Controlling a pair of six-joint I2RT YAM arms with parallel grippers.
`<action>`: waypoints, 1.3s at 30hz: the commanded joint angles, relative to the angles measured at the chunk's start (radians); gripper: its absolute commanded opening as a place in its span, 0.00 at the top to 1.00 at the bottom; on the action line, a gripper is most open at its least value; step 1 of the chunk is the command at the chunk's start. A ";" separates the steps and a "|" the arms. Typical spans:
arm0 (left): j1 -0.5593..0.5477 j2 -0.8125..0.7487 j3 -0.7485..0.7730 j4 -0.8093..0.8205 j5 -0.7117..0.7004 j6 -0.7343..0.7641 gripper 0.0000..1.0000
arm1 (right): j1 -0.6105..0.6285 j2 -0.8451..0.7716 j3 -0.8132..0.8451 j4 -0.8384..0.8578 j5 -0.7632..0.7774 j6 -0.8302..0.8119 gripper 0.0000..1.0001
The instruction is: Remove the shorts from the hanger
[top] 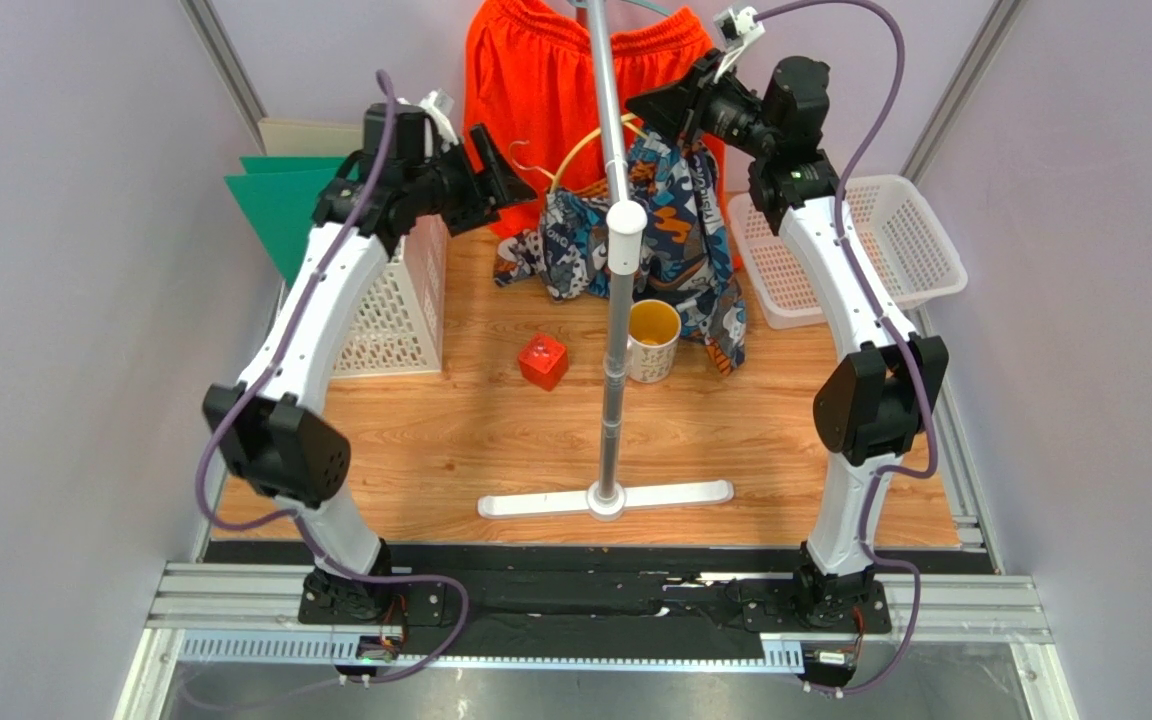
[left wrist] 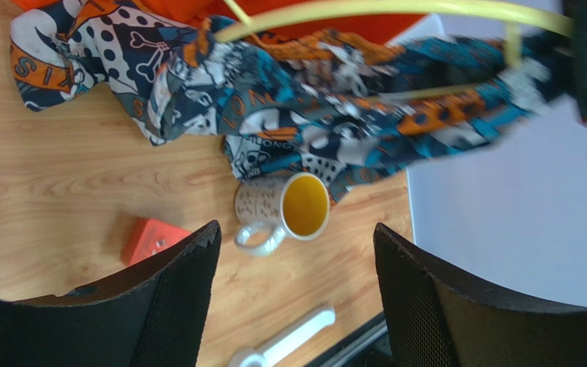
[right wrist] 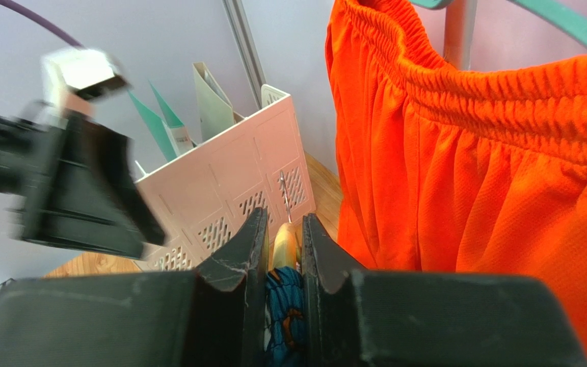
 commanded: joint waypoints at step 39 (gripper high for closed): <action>-0.025 0.353 0.316 0.372 -0.113 -0.030 1.00 | 0.026 -0.165 -0.059 -0.036 0.017 -0.029 1.00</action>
